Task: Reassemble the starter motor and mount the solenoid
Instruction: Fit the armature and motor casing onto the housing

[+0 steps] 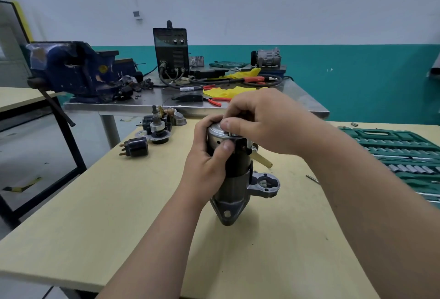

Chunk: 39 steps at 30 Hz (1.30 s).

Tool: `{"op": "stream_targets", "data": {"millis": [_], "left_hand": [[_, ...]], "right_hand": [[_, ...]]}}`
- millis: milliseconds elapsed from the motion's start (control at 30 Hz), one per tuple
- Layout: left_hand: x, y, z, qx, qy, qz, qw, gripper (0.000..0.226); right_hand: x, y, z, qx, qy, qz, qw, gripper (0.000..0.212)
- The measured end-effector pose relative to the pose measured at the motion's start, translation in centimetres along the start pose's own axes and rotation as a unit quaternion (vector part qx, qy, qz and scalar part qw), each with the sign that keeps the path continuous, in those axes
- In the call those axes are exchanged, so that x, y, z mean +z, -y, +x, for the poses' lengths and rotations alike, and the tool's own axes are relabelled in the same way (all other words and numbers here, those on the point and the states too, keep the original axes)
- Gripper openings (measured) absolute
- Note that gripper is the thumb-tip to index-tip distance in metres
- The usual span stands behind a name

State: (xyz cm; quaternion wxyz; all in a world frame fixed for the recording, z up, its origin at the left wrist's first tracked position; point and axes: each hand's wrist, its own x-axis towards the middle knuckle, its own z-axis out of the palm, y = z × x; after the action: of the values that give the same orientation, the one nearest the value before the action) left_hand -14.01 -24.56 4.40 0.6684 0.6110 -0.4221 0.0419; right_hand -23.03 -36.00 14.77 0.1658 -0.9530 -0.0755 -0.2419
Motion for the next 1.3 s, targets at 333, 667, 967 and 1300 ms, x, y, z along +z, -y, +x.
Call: {"op": "stream_targets", "data": {"millis": [333,667,967,1300], "left_hand": [[0.8,0.4,0.0,-0.003,-0.005,-0.019,1.0,0.031],[1.0,0.6,0.1,-0.026,0.002,-0.012,1.0,0.031],[0.5,0.8,0.5,-0.051,-0.005,-0.068,0.996,0.032],[0.4,1.0,0.7,-0.057,-0.002,-0.078,0.995,0.035]], "right_hand": [[0.8,-0.8,-1.8,0.027,-0.055,0.179,0.982,0.019],[-1.5,0.8,-0.2,0.069,0.029,-0.036,0.997,0.021],[-1.6,1.5,0.3,0.041,0.069,-0.016,0.997,0.013],[-1.7,1.5,0.9,0.044,0.091,-0.072,0.992,0.019]]}}
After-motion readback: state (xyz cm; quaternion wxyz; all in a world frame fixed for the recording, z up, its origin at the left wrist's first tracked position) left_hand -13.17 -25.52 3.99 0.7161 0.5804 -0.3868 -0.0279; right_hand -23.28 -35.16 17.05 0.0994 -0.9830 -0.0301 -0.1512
